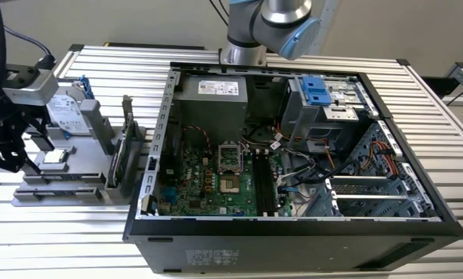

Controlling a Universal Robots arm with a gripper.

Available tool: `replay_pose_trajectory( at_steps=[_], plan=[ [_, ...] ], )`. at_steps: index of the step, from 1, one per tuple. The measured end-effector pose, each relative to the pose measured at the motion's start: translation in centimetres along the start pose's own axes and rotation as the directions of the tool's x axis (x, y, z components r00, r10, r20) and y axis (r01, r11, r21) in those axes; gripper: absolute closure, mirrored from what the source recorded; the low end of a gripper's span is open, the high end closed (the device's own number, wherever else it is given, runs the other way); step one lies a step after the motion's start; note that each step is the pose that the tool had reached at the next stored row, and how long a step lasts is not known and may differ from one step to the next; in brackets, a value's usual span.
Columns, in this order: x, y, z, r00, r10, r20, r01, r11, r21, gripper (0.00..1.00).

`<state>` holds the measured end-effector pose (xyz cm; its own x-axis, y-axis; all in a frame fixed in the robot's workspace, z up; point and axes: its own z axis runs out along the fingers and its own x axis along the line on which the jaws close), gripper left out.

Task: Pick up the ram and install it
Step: 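Pick up the ram and move it above insertion slot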

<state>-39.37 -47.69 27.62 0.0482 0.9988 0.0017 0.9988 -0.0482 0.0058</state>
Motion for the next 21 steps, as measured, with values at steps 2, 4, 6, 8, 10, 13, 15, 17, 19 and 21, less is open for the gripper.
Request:
replay_pose_trajectory(
  at_steps=[2, 4, 6, 8, 10, 13, 15, 17, 19, 21],
  plan=[
    [-0.03, 0.01, 0.17, 1.0000, -0.002, 0.0001, 0.002, 1.0000, 0.0006, 0.00],
    [-0.05, 0.01, 0.34, 1.0000, -0.003, 0.0000, 0.003, 1.0000, 0.0010, 0.00],
    [-0.07, 0.01, 0.51, 1.0000, -0.005, 0.0000, 0.005, 1.0000, 0.0015, 0.00],
    [-0.09, 0.01, 0.67, 1.0000, -0.007, 0.0001, 0.007, 1.0000, 0.0020, 0.00],
    [-0.10, 0.01, 0.83, 1.0000, -0.009, 0.0001, 0.009, 1.0000, 0.0029, 0.00],
    [-0.12, 0.01, 1.07, 0.9999, -0.012, 0.0001, 0.012, 0.9999, 0.0043, 0.00],
    [-0.14, 0.01, 1.21, 0.9999, -0.014, 0.0001, 0.014, 0.9999, 0.0053, 0.00],
    [-0.15, 0.01, 1.33, 0.9999, -0.016, 0.0001, 0.016, 0.9999, 0.0060, 0.00],
    [-0.17, 0.01, 1.44, 0.9998, -0.018, 0.0003, 0.018, 0.9998, 0.0071, 0.00],
    [-0.21, 0.01, 1.54, 0.9998, -0.020, 0.0003, 0.020, 0.9998, 0.0077, 0.00]
  ],
)
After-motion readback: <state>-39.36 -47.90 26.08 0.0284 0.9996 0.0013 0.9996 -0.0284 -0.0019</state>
